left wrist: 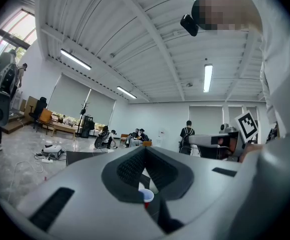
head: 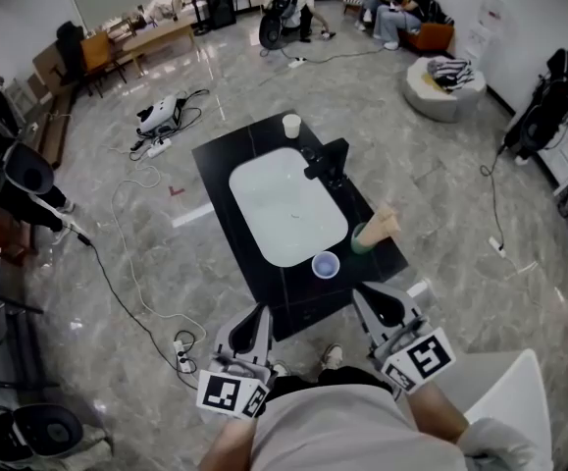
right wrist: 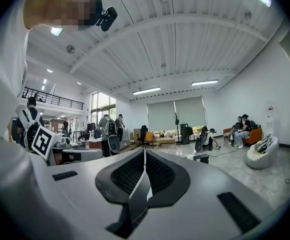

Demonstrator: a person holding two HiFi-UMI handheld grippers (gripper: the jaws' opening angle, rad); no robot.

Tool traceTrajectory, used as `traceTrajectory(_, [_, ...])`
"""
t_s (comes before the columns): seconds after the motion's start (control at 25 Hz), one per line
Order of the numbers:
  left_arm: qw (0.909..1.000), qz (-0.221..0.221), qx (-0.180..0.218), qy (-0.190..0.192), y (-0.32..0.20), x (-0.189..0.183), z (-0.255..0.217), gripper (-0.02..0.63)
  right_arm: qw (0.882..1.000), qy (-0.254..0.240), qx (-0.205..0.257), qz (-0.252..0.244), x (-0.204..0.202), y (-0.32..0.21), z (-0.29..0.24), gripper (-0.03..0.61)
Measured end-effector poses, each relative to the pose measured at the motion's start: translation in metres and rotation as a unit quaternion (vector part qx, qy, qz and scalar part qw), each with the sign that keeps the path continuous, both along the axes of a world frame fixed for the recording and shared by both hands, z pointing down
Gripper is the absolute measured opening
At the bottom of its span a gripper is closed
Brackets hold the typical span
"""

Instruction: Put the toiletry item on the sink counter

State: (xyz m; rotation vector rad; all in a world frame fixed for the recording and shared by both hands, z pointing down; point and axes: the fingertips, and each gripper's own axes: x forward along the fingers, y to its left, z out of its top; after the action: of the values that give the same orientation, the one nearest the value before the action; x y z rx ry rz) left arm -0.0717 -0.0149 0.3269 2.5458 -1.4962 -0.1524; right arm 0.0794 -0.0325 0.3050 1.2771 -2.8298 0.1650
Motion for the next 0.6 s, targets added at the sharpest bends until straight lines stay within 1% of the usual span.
traceTrajectory(0.2, [1.0000, -0.002, 0.002, -0.003, -0.004, 0.001, 0.000, 0.003, 1.000, -0.016, 0.000, 0.000, 0.001, -0.007, -0.003, 0.043])
traceTrajectory(0.48, [1.0000, -0.002, 0.009, -0.003, -0.009, 0.004, 0.001, 0.003, 1.000, -0.018, 0.007, 0.002, 0.004, -0.013, -0.001, 0.043])
traceTrajectory(0.6, [1.0000, -0.002, 0.009, -0.002, -0.009, 0.005, 0.000, 0.003, 1.000, -0.012, 0.011, -0.001, 0.003, -0.012, -0.003, 0.043])
